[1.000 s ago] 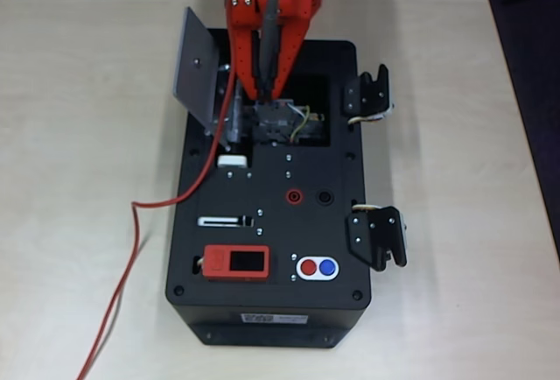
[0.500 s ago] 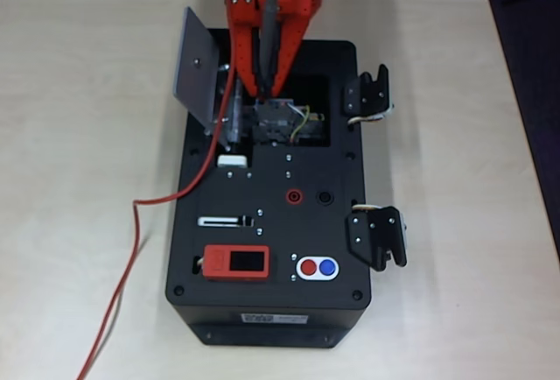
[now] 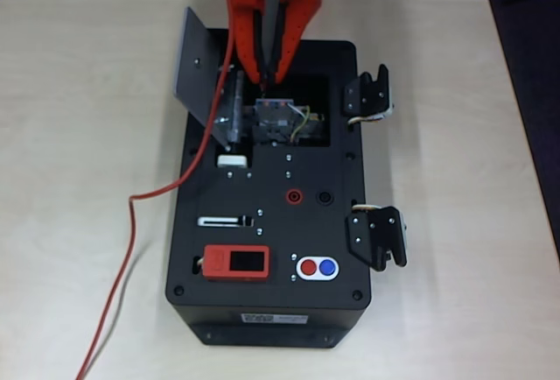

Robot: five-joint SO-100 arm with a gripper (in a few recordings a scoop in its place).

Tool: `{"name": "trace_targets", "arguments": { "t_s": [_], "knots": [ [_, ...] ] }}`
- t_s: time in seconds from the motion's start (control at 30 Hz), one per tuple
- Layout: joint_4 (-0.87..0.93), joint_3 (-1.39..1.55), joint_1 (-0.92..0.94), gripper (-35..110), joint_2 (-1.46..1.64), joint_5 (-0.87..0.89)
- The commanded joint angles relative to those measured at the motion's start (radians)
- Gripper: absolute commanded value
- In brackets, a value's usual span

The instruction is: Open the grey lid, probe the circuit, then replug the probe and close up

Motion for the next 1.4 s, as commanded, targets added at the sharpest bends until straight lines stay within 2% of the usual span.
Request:
{"name": "trace_targets", "arguments": {
  "t_s": [0.0,1.37],
  "knots": [
    [0.015,-0.092,-0.005,0,-0.021,0.023],
    [-0.127,-0.713,-0.184,0,-0.649,0.127]
  ]
}}
